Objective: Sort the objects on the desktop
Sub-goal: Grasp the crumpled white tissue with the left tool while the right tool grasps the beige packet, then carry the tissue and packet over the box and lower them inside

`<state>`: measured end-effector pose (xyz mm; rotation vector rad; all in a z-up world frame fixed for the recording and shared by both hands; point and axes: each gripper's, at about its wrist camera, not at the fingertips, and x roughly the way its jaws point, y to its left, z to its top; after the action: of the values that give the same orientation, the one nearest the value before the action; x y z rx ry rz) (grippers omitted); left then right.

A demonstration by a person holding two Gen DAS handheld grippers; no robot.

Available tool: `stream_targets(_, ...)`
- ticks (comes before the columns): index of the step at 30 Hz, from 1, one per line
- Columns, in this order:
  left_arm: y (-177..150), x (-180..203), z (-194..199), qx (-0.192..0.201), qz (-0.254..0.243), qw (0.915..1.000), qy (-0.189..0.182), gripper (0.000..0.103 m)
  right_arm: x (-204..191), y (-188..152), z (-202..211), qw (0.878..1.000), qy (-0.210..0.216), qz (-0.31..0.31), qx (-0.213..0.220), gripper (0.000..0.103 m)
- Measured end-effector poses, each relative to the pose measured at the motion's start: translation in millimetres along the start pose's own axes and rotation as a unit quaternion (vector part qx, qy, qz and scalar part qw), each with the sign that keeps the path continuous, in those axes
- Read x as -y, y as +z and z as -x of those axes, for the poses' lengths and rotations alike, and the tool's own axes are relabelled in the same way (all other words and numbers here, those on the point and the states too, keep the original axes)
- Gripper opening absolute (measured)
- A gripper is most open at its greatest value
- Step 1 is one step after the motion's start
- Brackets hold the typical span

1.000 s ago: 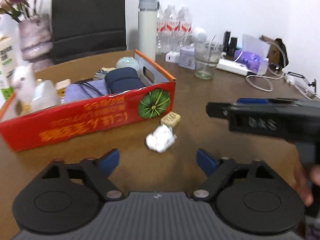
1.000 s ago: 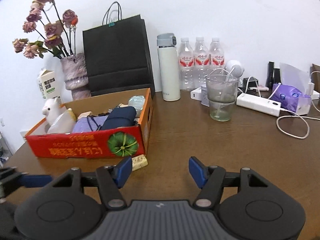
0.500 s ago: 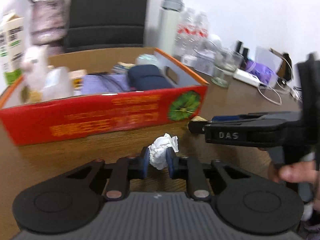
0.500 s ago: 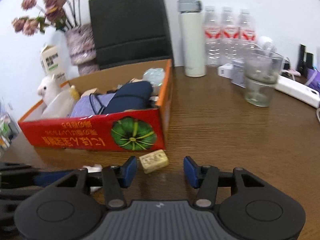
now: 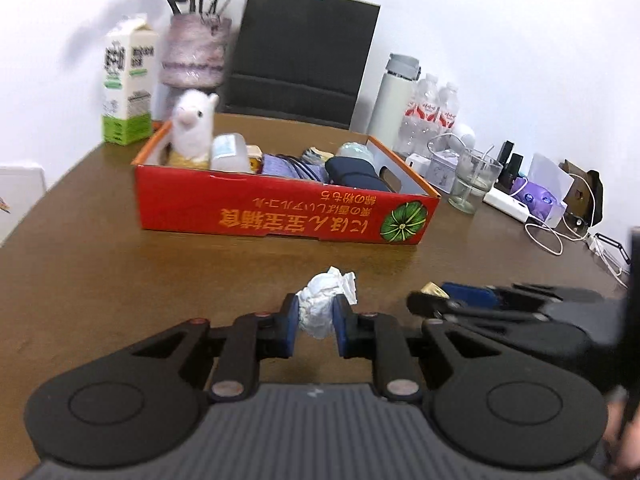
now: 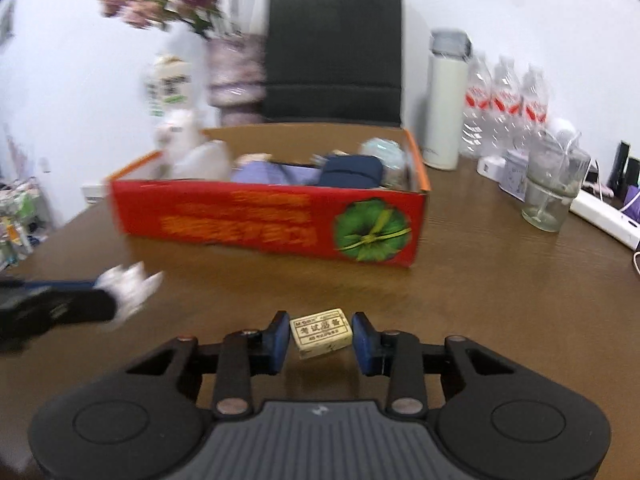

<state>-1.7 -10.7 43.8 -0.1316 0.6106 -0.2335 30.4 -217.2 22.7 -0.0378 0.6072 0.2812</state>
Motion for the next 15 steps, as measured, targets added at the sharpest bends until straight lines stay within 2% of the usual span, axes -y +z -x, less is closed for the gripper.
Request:
stream_targets(7,-30.3,12.8,48.3,0.014,-0.004,0.9999,0.008,0.019,-24.9,-26.4,80.6,0.999,0.014,0.007,0.045,0.033)
stream_targets(10,-38.6,20.0,60.7,0.013,-0.009,0.9999,0.005,0.019,-32.5,-32.1,102.4,0.998,0.007,0.016,0.058,0.033)
stream_targets(15,-42.0,32.6,85.3,0.038,-0.027,0.9989,0.004,0.019,-33.0,-33.3,130.6,0.996,0.001,0.02,0.083,0.033)
